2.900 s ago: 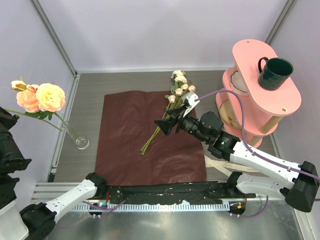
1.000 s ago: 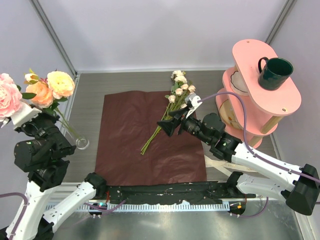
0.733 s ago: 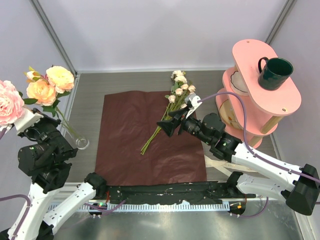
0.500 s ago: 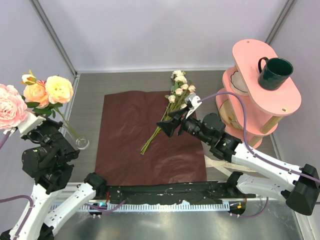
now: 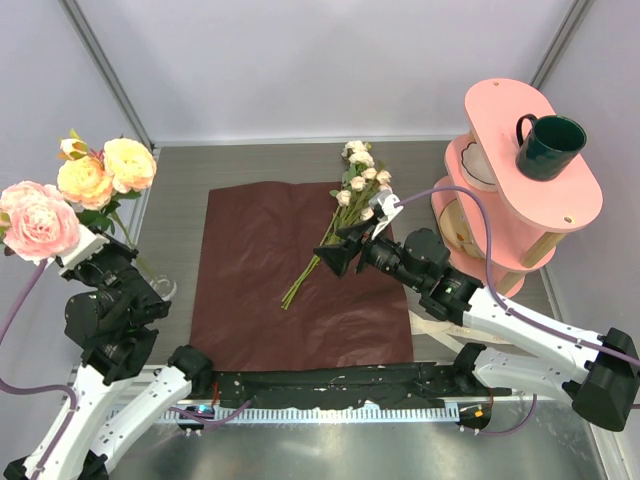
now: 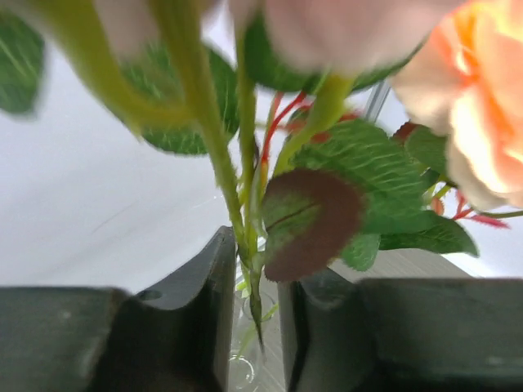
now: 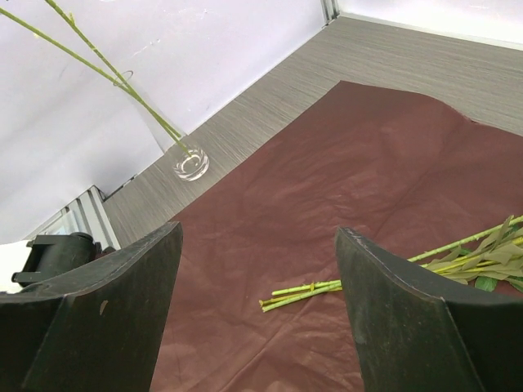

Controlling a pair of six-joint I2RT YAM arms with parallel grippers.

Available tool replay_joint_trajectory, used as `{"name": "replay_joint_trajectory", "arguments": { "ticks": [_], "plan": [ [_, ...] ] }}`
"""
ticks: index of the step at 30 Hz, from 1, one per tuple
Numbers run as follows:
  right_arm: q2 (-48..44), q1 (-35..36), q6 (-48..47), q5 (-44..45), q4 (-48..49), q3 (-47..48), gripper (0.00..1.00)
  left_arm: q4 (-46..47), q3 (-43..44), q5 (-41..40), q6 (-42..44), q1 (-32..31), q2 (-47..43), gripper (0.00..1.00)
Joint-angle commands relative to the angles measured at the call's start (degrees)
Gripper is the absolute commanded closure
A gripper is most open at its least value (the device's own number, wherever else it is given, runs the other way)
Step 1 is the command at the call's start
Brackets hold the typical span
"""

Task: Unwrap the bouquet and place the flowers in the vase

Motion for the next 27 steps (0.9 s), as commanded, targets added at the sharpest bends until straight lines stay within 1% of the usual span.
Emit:
{"name": "replay_joint_trajectory", "arguments": {
  "ticks": [1,2,3,5,6,8,9,12,13,14,15,16,17,18,19,20,21,22,23,24,25,27],
  "plan": [
    [-1.27,-0.29,0.48,-0.24,2.84,-0.08,0.19,2.59,-0.45,-0.62,-0.83,-0.05,-1.27,0.64],
    [-1.27,-0.38,0.48,-0.24,2.84,-0.17,0.19,2.33,-0.45,-0.61,-1.01,-0.05,-1.45,0.61],
    [-1.18,-0.29,0.48,-0.24,2.93,-0.17,0.19,2.32,-0.36,-0.53,-1.01,-0.05,-1.45,0.55],
    [-1.09,-0.29,0.74,-0.24,3.28,-0.25,0.19,1.36,-0.19,-0.35,-1.1,-0.05,-1.63,0.49],
    [-1.0,-0.29,0.75,-0.33,3.37,-0.25,0.19,1.01,-0.1,0.0,-1.27,-0.05,-1.63,0.42],
    [-0.65,-0.29,0.83,-0.51,3.63,-0.25,0.19,-1.97,0.78,0.26,-2.76,-0.05,-1.72,0.37],
    [-0.57,-0.29,0.92,-0.6,3.63,-0.25,0.19,-3.55,1.3,0.35,-3.64,-0.05,-1.8,0.32],
    [-0.3,-0.29,1.01,-0.6,3.72,-0.17,0.19,-15.56,5.34,0.53,-12.05,-0.05,-1.63,0.26],
    [-0.39,-0.29,1.1,-0.68,3.55,-0.17,0.19,-24.92,8.4,0.88,-15.04,-0.05,-1.37,0.25],
    [-0.48,-0.29,0.92,-0.68,3.46,-0.08,0.19,-29.53,9.99,0.88,-22.03,-0.05,-1.02,0.23],
    [-0.56,-0.29,1.01,-0.6,3.46,-0.17,0.19,-34.19,11.57,0.97,-25.84,-0.05,-0.75,0.08],
    [-0.56,-0.29,1.01,-0.6,3.55,-0.17,0.19,-43.11,14.64,1.06,-29.1,-0.05,-0.66,0.04],
    [-0.65,-0.29,0.92,-0.6,3.63,-0.25,0.19,-47.55,16.23,1.49,-36.53,-0.05,-0.23,0.01],
    [-0.57,-0.29,1.1,-0.68,3.72,-0.17,0.19,-51.6,17.73,1.93,-39.3,-0.05,0.56,0.0],
    [-0.22,-0.29,1.18,-0.77,3.9,-0.17,0.19,-58.34,20.27,2.46,-42.37,-0.05,0.83,0.0],
    [-0.04,-0.29,1.36,-1.03,3.99,0.01,0.19,-61.28,21.25,4.03,-46.67,-0.05,1.27,0.0],
    [0.14,-0.29,1.54,-1.21,3.9,0.1,0.19,-63.75,22.04,4.91,-48.97,-0.05,1.53,0.0],
    [0.31,-0.21,1.62,-1.21,4.07,0.18,0.19,-68.82,23.62,5.97,-51.26,-0.05,1.8,0.0],
    [0.4,-0.29,1.8,-1.39,4.07,0.19,0.19,-71.13,24.15,7.54,-53.28,-0.05,1.8,0.0],
    [0.32,-0.29,1.89,-1.39,4.07,0.19,0.19,-73.5,25.12,8.69,-57.83,-0.05,2.24,0.0],
    [0.31,-0.29,1.89,-1.47,4.25,0.19,0.19,-77.44,25.39,9.83,-59.61,-0.05,2.41,0.0],
    [0.14,-0.29,2.15,-1.47,4.34,0.01,0.19,-80.37,25.74,13.44,-63.65,-0.05,2.68,0.0]
  ]
}}
